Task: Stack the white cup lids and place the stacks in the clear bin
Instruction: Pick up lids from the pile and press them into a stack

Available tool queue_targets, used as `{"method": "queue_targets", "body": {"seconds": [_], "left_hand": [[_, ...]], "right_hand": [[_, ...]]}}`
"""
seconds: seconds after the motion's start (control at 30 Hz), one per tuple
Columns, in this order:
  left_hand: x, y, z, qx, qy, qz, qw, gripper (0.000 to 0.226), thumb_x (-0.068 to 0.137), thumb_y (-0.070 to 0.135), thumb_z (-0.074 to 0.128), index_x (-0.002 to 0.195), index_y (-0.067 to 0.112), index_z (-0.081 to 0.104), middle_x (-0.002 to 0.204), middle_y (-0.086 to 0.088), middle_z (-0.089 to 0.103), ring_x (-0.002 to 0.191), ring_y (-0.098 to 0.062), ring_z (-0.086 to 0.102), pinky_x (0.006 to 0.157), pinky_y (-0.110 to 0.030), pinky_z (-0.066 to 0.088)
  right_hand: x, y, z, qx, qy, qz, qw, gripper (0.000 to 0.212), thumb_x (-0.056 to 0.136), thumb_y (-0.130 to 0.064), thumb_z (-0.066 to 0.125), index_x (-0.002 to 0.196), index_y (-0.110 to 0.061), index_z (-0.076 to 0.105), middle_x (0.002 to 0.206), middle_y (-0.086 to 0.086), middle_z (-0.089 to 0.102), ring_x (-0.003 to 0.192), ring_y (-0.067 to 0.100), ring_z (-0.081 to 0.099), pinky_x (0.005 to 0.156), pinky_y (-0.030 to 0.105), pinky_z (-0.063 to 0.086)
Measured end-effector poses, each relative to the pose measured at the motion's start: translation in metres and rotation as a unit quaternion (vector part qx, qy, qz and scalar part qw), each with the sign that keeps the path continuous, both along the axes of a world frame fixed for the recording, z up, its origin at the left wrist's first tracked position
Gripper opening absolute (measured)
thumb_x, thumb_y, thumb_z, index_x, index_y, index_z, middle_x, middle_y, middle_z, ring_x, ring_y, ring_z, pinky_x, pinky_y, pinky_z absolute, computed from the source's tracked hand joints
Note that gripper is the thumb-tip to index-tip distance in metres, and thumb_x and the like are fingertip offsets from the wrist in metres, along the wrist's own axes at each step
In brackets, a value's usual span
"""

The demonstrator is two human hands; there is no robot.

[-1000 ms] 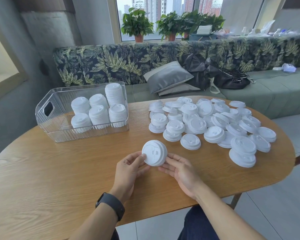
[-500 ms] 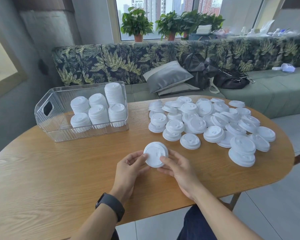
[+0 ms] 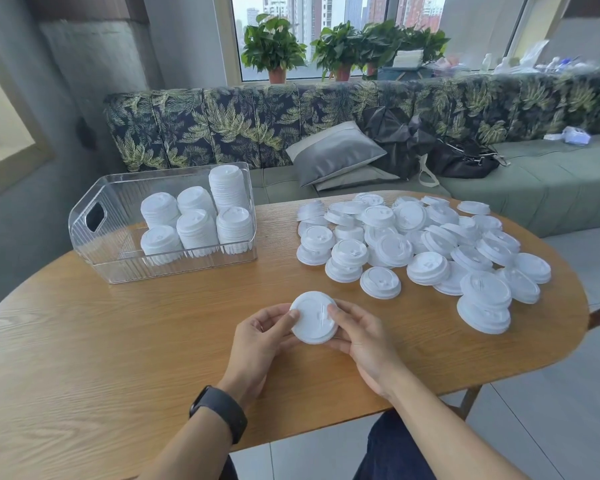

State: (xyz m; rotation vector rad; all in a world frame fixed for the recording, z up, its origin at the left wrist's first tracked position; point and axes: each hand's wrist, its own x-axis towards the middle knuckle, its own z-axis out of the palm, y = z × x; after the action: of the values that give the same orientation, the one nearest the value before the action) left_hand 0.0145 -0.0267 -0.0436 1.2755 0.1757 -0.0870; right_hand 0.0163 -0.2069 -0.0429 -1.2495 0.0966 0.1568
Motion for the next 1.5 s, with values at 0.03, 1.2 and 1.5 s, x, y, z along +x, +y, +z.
{"method": "queue_targets", "body": {"seconds": [0.03, 1.2, 1.5], "left_hand": [[0.000, 0.000, 0.000, 0.001, 0.001, -0.005, 1.000, 0.029, 0.092, 0.014, 0.076, 0.116, 0.000, 0.072, 0.107, -0.014, 0.079, 0.098, -0.022, 0.077, 0.076, -0.027, 0.061], [0.022, -0.016, 0.000, 0.065, 0.003, 0.043, 0.997, 0.023, 0.097, 0.017, 0.071, 0.112, 0.001, 0.067, 0.090, -0.015, 0.079, 0.082, -0.027, 0.077, 0.077, -0.036, 0.063], [0.037, -0.019, 0.000, 0.072, 0.001, 0.041, 0.997, 0.021, 0.096, 0.016, 0.072, 0.109, 0.001, 0.066, 0.088, -0.013, 0.079, 0.079, -0.027, 0.077, 0.065, -0.034, 0.063]], "right_hand": [[0.000, 0.000, 0.000, 0.005, 0.001, -0.002, 1.000, 0.026, 0.100, -0.023, 0.065, 0.122, -0.011, 0.071, 0.115, 0.010, 0.077, 0.108, 0.027, 0.074, 0.083, 0.034, 0.061], [0.053, -0.063, -0.022, -0.477, -0.013, -0.254, 0.841, 0.060, 0.085, -0.033, 0.078, 0.139, -0.017, 0.056, 0.136, 0.002, 0.053, 0.127, 0.021, 0.046, 0.111, 0.040, 0.039], [0.080, -0.059, -0.021, -0.589, 0.049, -0.230, 0.773, 0.076, 0.073, -0.069, 0.075, 0.134, -0.027, 0.055, 0.142, 0.003, 0.046, 0.130, 0.028, 0.038, 0.109, 0.041, 0.028]]}}
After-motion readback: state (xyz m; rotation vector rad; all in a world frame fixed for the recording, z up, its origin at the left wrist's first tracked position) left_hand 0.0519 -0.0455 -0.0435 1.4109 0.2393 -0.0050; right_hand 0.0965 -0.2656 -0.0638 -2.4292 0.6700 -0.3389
